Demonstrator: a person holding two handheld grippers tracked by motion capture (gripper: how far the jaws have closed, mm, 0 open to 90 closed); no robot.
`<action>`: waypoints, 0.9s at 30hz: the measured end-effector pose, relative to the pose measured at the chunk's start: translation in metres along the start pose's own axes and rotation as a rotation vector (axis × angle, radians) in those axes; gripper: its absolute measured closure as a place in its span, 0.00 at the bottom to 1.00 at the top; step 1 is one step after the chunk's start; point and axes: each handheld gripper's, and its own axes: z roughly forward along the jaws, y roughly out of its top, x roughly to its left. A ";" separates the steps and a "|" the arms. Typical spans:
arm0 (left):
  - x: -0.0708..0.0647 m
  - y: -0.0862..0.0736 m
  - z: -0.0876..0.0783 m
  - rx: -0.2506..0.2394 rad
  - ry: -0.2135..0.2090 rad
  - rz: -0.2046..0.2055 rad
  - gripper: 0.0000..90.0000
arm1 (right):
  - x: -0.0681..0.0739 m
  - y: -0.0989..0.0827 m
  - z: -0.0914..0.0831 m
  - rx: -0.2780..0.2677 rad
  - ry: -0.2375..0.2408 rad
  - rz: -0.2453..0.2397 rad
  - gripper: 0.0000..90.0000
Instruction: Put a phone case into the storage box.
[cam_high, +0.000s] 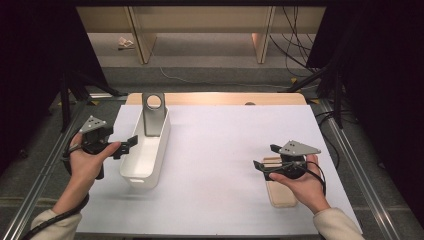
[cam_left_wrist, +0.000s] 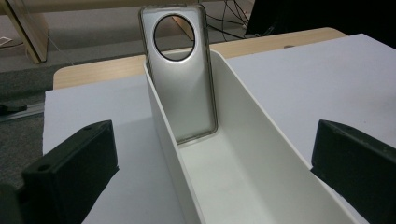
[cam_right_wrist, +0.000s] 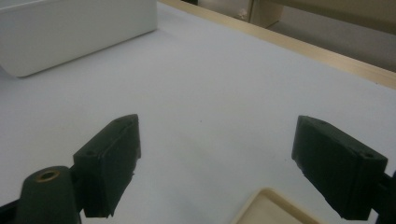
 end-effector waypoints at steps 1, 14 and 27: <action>-0.002 -0.002 -0.002 0.000 -0.003 0.004 0.00 | -0.001 0.000 0.000 -0.001 -0.002 0.002 0.18; -0.028 -0.022 -0.028 -0.013 -0.031 0.049 0.00 | -0.009 -0.001 -0.005 -0.006 -0.027 0.021 0.19; -0.034 -0.041 -0.042 -0.025 -0.031 0.050 0.00 | -0.015 0.002 0.000 -0.008 -0.033 0.029 0.19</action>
